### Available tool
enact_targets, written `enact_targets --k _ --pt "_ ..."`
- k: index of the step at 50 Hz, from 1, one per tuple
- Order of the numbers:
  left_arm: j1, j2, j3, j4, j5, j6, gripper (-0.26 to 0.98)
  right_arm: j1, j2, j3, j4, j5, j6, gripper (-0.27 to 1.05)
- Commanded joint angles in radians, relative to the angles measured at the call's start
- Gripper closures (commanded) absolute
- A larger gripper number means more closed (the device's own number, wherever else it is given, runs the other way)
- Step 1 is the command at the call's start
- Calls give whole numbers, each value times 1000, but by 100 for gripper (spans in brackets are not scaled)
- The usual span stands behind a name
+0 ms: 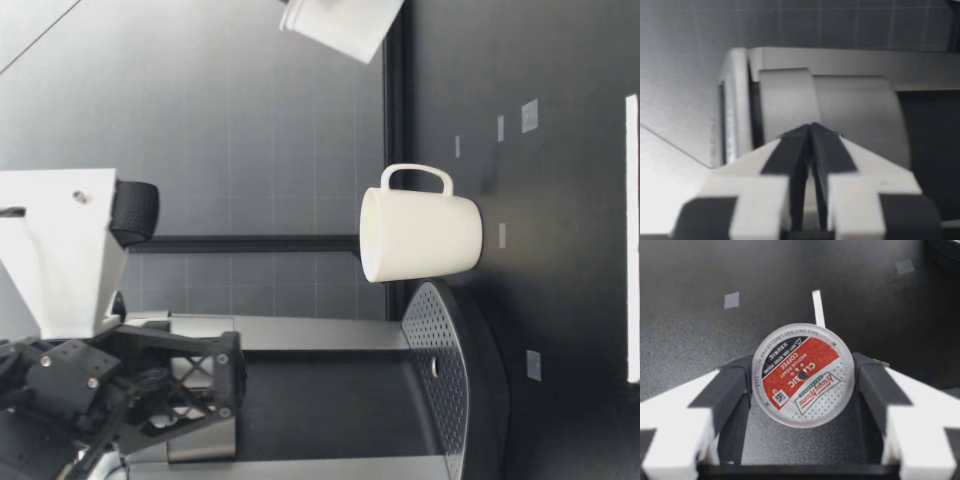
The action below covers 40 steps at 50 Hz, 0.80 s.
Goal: Place the coffee capsule inside the capsule container, then place the cup onto the center of the cup tray.
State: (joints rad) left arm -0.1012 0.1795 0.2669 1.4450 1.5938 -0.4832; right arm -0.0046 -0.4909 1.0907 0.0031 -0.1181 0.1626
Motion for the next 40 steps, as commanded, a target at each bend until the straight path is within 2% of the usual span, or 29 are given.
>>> enact_targets --k 1,12,32,40 --pt "29 -63 -40 40 35 11 60 -3 -2 -26 0 -11 2 24" --pt "29 -67 -63 72 48 61 60 -3 3 -31 2 -11 2 24" --pt "29 -137 -41 120 60 81 60 -5 20 -40 2 -11 3 24" --pt "57 -167 -35 126 54 72 60 -3 25 -41 3 -12 11 24"
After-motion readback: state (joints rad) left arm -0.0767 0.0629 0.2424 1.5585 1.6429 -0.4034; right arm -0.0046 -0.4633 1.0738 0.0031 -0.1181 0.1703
